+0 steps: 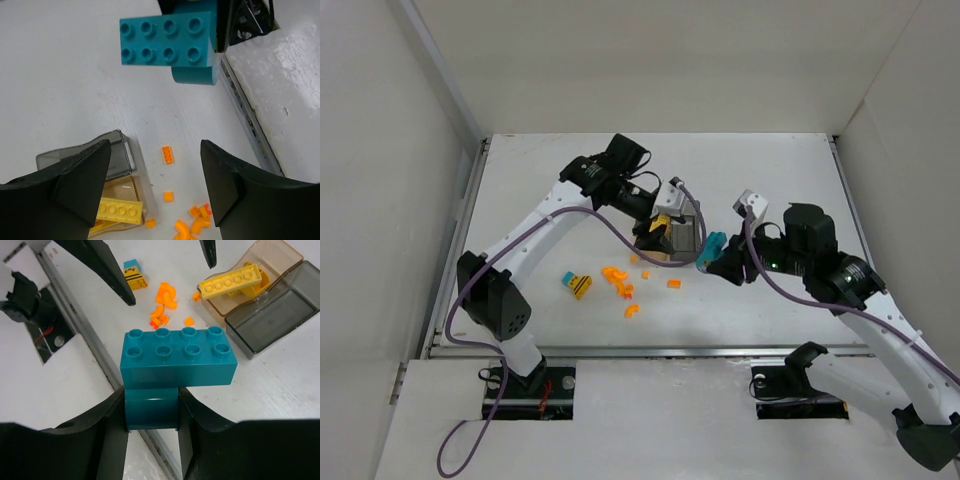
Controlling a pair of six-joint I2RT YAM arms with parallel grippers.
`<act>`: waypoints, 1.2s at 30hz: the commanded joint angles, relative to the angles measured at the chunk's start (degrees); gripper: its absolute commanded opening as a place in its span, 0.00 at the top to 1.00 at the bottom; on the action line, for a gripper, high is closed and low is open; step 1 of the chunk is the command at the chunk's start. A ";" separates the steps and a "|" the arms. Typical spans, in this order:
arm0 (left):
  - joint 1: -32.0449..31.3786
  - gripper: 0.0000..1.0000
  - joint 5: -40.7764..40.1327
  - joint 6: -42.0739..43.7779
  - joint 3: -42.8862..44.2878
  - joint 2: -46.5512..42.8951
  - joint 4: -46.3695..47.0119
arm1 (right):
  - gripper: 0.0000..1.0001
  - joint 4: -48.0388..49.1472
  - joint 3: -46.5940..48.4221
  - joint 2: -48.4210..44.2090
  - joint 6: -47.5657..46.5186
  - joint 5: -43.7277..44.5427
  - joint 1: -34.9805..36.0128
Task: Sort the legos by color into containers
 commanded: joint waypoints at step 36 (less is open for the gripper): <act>2.05 0.00 9.45 -57.85 -3.18 -0.20 32.43 | 1.00 11.97 3.65 4.73 -35.64 24.78 12.88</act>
